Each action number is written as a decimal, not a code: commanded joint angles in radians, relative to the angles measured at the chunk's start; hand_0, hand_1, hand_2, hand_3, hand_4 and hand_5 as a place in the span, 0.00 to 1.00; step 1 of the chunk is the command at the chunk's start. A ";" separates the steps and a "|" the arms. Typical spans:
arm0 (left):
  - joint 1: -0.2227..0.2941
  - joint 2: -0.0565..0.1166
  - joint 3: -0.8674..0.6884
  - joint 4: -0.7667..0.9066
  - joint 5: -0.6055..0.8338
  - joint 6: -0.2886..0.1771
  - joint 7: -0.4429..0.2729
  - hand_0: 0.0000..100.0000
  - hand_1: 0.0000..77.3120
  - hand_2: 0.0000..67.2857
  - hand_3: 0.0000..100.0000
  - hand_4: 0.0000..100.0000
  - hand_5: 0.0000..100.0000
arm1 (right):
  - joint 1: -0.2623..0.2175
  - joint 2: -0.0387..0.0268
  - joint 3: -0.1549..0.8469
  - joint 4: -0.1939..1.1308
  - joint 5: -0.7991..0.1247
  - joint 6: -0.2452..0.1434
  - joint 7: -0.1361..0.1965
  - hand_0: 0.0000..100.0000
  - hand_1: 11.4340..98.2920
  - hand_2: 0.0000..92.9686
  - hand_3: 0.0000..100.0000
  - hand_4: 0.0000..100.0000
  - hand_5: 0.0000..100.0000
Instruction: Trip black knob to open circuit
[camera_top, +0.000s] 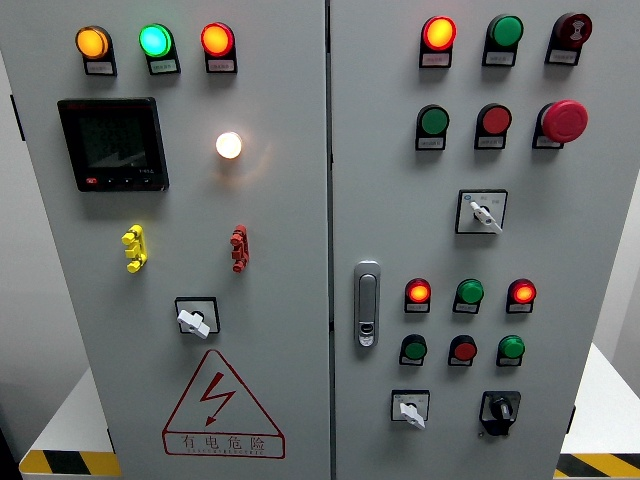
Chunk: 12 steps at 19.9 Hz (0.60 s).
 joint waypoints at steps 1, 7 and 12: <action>0.002 0.000 0.000 0.000 0.000 0.000 0.000 0.00 0.00 0.29 0.26 0.10 0.09 | 0.003 -0.0002 0.178 0.002 -0.168 0.002 -0.011 0.81 0.27 0.01 0.06 0.01 0.12; 0.000 0.000 0.000 0.000 0.000 0.000 0.000 0.00 0.00 0.29 0.26 0.10 0.09 | 0.008 0.0029 0.473 -0.019 -0.465 0.017 -0.034 0.80 0.28 0.01 0.07 0.01 0.12; 0.000 0.000 0.000 0.000 0.000 0.000 0.000 0.00 0.00 0.29 0.26 0.10 0.09 | 0.017 0.0044 0.700 -0.053 -0.653 0.095 -0.051 0.80 0.28 0.01 0.07 0.01 0.12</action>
